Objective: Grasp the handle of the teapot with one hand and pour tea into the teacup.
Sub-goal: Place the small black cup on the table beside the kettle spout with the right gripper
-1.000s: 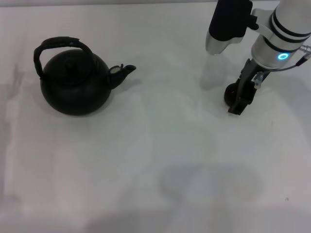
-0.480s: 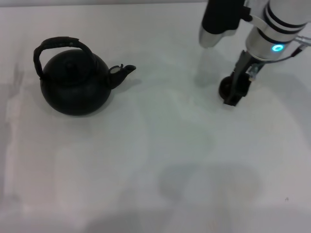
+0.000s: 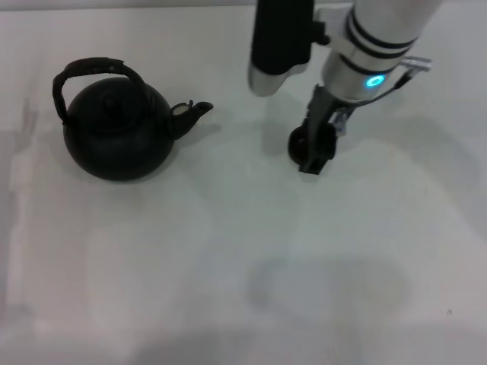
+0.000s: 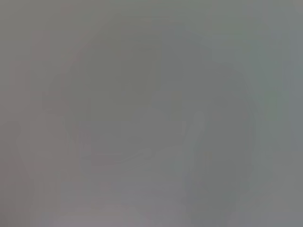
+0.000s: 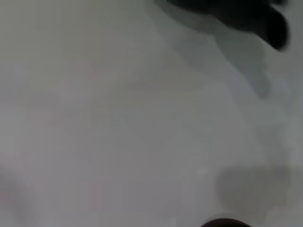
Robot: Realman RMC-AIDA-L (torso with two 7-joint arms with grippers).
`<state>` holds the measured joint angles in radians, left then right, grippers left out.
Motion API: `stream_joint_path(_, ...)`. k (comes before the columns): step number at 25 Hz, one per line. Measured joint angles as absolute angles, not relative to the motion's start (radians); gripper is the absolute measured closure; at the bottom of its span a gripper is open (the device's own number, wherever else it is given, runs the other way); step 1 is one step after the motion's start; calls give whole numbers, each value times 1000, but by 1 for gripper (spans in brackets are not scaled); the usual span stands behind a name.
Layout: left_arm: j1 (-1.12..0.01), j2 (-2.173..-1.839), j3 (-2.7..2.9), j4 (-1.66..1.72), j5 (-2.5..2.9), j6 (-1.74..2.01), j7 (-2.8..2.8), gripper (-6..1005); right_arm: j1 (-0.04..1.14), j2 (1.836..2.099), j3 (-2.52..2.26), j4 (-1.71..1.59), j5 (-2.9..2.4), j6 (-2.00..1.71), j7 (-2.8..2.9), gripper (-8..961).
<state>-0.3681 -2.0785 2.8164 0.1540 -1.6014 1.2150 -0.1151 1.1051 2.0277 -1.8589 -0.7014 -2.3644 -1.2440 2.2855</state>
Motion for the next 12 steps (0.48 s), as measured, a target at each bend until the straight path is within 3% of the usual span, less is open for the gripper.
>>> stream_joint_path(12,-368,-2079,2816,160,-1601,1217,-115,122,1167,2028,-2145,-695,-2147,-1096,2286,225)
